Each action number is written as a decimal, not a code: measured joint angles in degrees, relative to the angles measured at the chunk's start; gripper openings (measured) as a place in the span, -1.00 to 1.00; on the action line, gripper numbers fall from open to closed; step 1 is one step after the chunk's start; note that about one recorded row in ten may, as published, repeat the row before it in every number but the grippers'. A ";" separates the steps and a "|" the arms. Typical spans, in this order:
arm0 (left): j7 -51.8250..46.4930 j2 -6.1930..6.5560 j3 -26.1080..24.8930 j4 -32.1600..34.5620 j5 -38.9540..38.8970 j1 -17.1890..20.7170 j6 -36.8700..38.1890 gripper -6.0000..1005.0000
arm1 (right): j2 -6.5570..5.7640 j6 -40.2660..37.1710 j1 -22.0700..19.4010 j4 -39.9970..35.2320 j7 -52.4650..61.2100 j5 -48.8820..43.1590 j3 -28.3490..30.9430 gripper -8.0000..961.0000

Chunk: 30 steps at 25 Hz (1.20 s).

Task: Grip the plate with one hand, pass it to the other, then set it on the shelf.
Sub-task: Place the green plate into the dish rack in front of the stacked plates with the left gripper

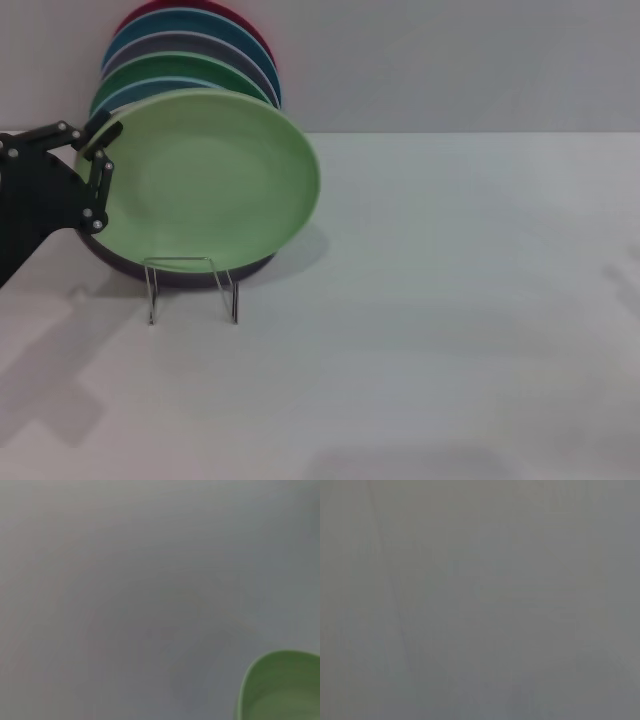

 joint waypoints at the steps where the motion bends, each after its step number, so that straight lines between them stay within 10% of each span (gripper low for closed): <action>1: 0.78 -0.21 -0.13 0.00 -0.01 0.05 -0.53 -0.81 | 0.00 0.02 0.00 0.10 0.01 0.03 0.00 0.15; 16: 4.42 -2.04 -2.65 -0.02 -0.18 0.75 -5.00 -0.70 | -0.05 0.18 0.65 0.28 0.47 0.09 -0.26 0.15; 30: 15.98 -6.14 -3.91 -0.76 -0.38 4.62 -5.52 -0.07 | -0.09 0.15 0.54 0.33 0.18 -0.01 -0.61 0.15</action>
